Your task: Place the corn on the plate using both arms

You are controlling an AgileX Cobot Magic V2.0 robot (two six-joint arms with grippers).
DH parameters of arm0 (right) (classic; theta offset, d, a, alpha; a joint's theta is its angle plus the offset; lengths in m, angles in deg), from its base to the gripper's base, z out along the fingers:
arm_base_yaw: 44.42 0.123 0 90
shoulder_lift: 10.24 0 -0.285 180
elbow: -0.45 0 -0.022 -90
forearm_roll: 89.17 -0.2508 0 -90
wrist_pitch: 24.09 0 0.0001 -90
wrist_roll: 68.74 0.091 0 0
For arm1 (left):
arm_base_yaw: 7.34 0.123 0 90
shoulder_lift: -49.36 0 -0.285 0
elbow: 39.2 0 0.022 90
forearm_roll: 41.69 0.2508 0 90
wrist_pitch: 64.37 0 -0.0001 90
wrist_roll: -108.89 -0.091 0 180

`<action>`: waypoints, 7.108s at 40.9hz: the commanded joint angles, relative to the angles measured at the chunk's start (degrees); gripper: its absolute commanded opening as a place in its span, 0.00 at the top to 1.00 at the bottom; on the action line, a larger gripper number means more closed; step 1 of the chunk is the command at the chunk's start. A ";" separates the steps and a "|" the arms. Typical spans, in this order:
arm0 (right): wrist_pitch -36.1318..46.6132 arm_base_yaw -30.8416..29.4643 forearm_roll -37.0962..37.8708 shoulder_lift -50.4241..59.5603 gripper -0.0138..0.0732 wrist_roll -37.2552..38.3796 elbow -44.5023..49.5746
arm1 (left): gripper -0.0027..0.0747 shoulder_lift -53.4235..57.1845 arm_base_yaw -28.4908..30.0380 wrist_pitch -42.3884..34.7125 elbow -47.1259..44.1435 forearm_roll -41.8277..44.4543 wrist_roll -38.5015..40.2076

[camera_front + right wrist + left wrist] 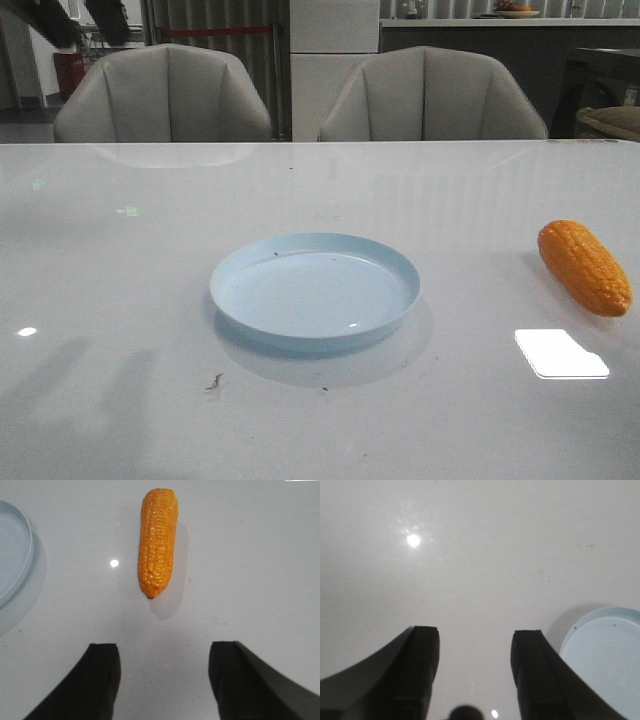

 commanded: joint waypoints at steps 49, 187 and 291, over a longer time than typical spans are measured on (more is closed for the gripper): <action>-6.66 0.16 0.87 -28.13 0.19 -0.38 -33.47 | 0.44 51.17 0.40 -26.00 -55.01 13.49 8.46; -42.06 11.36 -0.62 -42.91 0.18 -2.42 -86.70 | 0.44 52.49 0.40 -27.47 -55.01 16.57 8.46; -20.10 -2.44 -0.09 5.07 0.18 -4.98 -22.80 | 0.85 76.54 7.83 -50.80 -73.87 3.35 -5.56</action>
